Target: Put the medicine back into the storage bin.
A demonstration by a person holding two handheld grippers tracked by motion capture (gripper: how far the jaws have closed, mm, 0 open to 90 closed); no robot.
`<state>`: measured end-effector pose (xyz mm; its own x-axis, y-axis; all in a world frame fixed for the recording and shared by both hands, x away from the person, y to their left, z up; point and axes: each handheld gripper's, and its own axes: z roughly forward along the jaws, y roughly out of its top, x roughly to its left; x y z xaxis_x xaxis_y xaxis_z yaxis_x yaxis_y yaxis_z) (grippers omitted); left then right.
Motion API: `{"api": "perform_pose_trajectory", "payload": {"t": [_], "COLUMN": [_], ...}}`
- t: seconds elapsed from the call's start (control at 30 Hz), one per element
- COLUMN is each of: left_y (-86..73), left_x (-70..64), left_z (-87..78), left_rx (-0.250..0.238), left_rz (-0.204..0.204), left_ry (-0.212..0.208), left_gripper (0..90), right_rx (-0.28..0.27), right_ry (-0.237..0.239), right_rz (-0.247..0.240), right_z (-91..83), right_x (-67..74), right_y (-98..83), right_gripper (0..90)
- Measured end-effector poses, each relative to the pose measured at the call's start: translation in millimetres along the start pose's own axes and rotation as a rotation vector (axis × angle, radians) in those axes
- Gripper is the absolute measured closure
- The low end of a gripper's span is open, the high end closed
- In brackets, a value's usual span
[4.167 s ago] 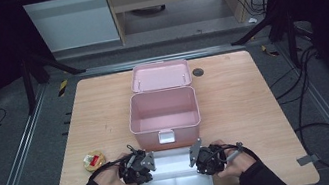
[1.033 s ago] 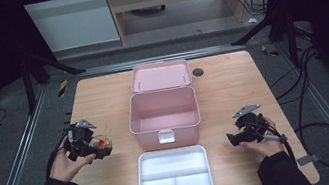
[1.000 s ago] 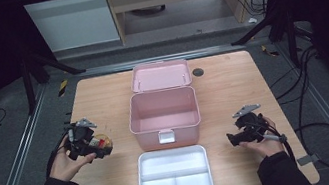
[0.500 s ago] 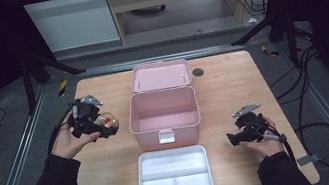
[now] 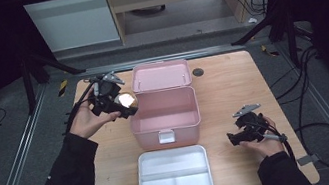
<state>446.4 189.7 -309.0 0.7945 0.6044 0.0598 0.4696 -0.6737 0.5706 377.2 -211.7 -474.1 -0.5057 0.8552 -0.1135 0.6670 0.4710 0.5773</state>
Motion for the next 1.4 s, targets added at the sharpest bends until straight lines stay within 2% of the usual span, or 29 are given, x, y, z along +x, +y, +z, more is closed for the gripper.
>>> {"api": "perform_pose_trajectory", "payload": {"t": [0.1,0.23,0.4,0.53,0.6,0.83,1.0,1.27,1.4], "left_y": [11.9,25.9,42.7,52.3,57.2,69.1,76.5,80.1,81.2], "left_x": [-4.9,-9.0,-18.2,-23.1,-26.8,-32.1,-35.0,-38.5,-41.3], "left_z": [7.2,19.3,44.1,61.2,70.7,90.5,106.4,133.3,144.4], "left_rx": [0.003,-0.002,0.016,0.021,0.031,0.018,0.034,0.065,0.089], "left_rz": [0.025,0.037,0.071,0.08,0.089,0.092,0.096,0.093,0.105], "left_ry": [-0.003,-0.029,-0.048,-0.079,-0.081,-0.113,-0.12,-0.138,-0.141], "left_gripper": [20.0,20.0,20.0,20.0,20.0,20.0,20.1,20.0,20.0], "right_rx": [0.0,-0.002,0.002,0.01,0.009,0.012,0.015,0.019,0.02], "right_ry": [0.0,0.004,0.005,0.004,0.004,0.006,0.01,0.01,0.012], "right_rz": [0.0,0.002,-0.002,-0.003,-0.002,-0.004,-0.005,-0.01,-0.006], "right_z": [0.1,-0.1,0.5,1.8,1.8,2.4,2.8,3.8,4.4], "right_x": [0.1,-0.4,-0.5,-0.8,-1.0,-0.8,-0.5,-0.1,-0.8], "right_y": [0.0,0.0,-0.4,-0.9,-1.0,-1.3,-1.3,-1.9,-2.6], "right_gripper": [14.0,14.0,13.8,13.5,13.4,13.4,13.3,13.2,13.2]}}
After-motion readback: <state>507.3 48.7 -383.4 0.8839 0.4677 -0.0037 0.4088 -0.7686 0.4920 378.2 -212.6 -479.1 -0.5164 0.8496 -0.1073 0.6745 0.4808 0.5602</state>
